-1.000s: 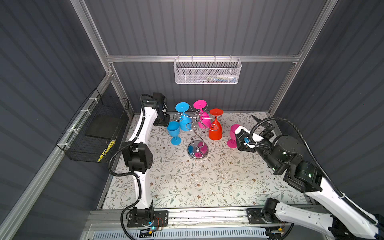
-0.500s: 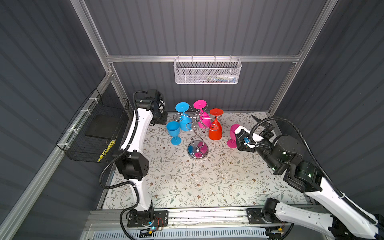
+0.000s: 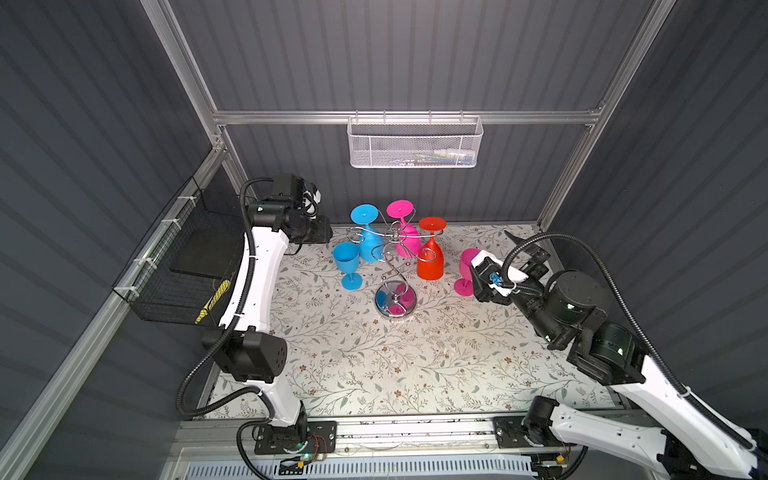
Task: Take the wine glass off the wine glass rack
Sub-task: 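Open the left gripper and lift it off the standing blue glass, then reach the left gripper to the next blue glass foot on the rack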
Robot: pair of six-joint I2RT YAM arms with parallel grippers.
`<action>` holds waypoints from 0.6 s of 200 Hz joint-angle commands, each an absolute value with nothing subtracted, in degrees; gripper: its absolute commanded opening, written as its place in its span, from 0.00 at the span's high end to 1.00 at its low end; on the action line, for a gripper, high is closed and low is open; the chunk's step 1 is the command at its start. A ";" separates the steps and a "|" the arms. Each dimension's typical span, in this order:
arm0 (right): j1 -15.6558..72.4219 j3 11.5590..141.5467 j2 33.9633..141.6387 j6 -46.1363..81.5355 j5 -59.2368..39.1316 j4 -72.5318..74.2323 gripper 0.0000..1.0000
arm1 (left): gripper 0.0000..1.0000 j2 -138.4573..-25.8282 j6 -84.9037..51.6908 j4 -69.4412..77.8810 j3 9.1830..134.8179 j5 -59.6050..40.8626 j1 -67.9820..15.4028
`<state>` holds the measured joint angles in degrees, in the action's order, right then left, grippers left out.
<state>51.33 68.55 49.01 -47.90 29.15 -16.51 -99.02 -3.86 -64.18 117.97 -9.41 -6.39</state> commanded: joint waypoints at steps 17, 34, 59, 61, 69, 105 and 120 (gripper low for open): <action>51.59 68.32 48.43 -46.44 29.62 -16.94 0.01 | 0.47 -92.57 -11.71 -53.15 111.06 -26.31 -2.01; 51.59 68.21 48.43 -46.25 29.70 -17.09 0.01 | 0.47 -89.81 -16.66 -45.53 106.18 -34.22 0.39; 51.59 68.15 48.61 -46.11 29.77 -17.03 0.01 | 0.47 -86.82 -27.50 -30.40 97.43 -45.88 2.45; 51.59 68.19 48.67 -46.11 29.72 -17.05 0.01 | 0.47 -86.70 -28.34 -29.16 96.78 -47.02 2.50; 51.59 68.12 48.75 -46.05 29.72 -17.00 0.01 | 0.47 -86.48 -32.45 -23.69 94.48 -50.74 2.70; 51.55 68.19 48.91 -46.05 29.89 -16.91 0.01 | 0.46 -85.92 -40.85 -13.35 90.54 -55.93 2.99; 51.59 67.94 49.03 -46.38 30.04 -16.40 0.01 | 0.46 -85.35 -40.85 -13.09 89.13 -55.94 2.99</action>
<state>51.33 68.55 49.12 -46.89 29.17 -17.43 -87.11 -35.46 -20.97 90.50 -50.19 2.90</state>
